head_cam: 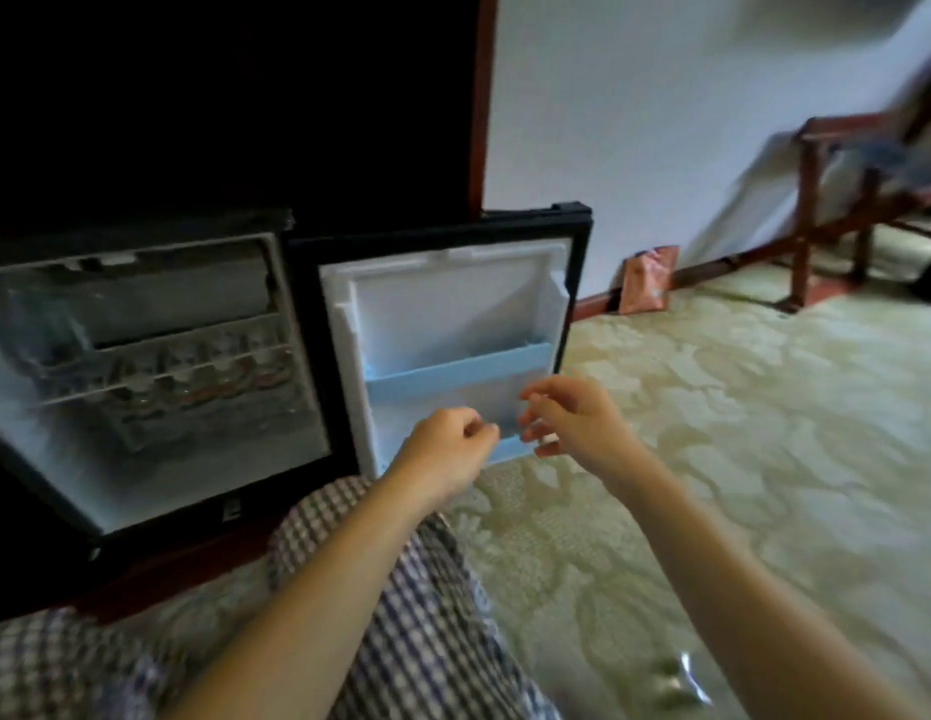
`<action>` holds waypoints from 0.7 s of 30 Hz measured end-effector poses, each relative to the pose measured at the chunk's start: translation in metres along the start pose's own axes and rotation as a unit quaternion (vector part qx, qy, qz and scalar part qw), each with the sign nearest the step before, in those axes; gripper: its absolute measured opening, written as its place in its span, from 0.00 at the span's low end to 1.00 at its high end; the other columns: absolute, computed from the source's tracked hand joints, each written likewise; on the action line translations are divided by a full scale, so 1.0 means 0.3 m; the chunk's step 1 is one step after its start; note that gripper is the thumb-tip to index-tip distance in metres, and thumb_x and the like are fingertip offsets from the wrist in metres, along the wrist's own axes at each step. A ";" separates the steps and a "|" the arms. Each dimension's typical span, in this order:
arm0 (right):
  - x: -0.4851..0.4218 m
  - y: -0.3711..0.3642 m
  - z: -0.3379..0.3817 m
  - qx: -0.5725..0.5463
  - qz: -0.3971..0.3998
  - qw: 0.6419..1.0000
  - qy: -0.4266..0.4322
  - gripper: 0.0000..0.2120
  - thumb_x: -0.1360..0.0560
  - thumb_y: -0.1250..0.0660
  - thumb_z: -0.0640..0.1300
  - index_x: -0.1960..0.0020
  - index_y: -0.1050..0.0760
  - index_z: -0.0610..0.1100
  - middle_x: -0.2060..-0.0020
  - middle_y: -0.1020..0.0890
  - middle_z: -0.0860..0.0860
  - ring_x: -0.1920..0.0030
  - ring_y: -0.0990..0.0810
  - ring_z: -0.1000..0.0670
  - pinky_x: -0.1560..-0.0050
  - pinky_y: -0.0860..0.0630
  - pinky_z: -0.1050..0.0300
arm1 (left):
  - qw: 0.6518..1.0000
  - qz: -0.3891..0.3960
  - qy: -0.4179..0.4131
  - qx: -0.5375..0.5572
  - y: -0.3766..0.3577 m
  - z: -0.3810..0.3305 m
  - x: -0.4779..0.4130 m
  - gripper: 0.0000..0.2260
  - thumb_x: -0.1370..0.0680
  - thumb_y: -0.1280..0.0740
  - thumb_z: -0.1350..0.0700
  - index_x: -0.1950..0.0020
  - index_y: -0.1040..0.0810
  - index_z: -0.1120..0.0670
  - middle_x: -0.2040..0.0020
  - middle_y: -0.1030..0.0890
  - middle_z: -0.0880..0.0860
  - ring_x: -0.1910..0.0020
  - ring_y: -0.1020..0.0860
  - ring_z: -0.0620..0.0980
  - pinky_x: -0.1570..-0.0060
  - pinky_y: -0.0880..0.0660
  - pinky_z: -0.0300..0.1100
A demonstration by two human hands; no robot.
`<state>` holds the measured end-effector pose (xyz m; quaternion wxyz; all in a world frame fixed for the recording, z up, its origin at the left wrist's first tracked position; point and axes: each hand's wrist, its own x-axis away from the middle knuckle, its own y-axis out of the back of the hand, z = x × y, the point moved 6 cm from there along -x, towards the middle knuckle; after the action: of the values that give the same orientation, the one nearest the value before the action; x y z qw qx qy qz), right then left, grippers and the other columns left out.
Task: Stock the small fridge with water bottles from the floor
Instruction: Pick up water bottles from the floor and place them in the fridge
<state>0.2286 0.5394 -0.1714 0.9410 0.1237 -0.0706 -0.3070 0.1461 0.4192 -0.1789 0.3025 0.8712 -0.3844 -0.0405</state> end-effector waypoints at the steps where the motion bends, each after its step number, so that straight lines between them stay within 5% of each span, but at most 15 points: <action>1: 0.030 0.057 -0.058 0.006 -0.017 1.000 -0.016 0.13 0.21 0.43 0.36 0.60 0.27 0.48 0.68 0.23 0.49 0.76 0.24 0.60 0.74 0.28 0.65 | 1.000 0.021 -0.009 -0.003 -0.073 -0.022 0.002 0.12 0.27 0.39 0.47 0.64 0.25 0.53 0.54 0.16 0.58 0.52 0.19 0.57 0.46 0.23 0.51; 10: 0.343 0.420 -0.634 0.122 -0.110 0.969 -0.185 0.06 0.23 0.41 0.37 0.53 0.26 0.43 0.66 0.21 0.49 0.72 0.23 0.54 0.70 0.28 0.58 | 0.979 0.202 0.033 0.002 -0.726 0.013 0.083 0.11 0.24 0.39 0.51 0.65 0.25 0.52 0.56 0.18 0.59 0.53 0.20 0.58 0.47 0.23 0.52; 14: 0.494 0.530 -0.868 0.196 -0.145 0.934 -0.262 0.08 0.24 0.38 0.40 0.49 0.22 0.42 0.59 0.18 0.46 0.59 0.18 0.46 0.55 0.22 0.51 | 0.962 0.263 0.060 -0.035 -0.946 0.079 0.202 0.07 0.23 0.40 0.51 0.58 0.26 0.52 0.58 0.21 0.54 0.57 0.24 0.55 0.57 0.31 0.41; 17: 0.574 0.574 -1.012 0.280 -0.131 0.891 -0.333 0.13 0.24 0.38 0.44 0.40 0.25 0.43 0.43 0.21 0.45 0.43 0.23 0.44 0.50 0.29 0.56 | 0.953 0.285 0.073 -0.074 -1.078 0.141 0.268 0.05 0.23 0.40 0.51 0.55 0.28 0.50 0.50 0.19 0.55 0.48 0.22 0.55 0.54 0.31 0.40; 21: 0.666 0.610 -1.146 0.440 -0.075 0.802 -0.398 0.17 0.23 0.41 0.48 0.36 0.31 0.44 0.33 0.32 0.44 0.32 0.36 0.41 0.38 0.30 0.47 | 0.929 0.343 0.051 -0.128 -1.201 0.191 0.342 0.13 0.22 0.39 0.50 0.41 0.27 0.54 0.40 0.23 0.55 0.41 0.25 0.56 0.42 0.29 0.45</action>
<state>0.5631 0.6286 -0.4392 0.6486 0.3965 -0.5567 -0.3350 0.4331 0.5074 -0.4099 0.4263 0.6409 -0.6354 0.0615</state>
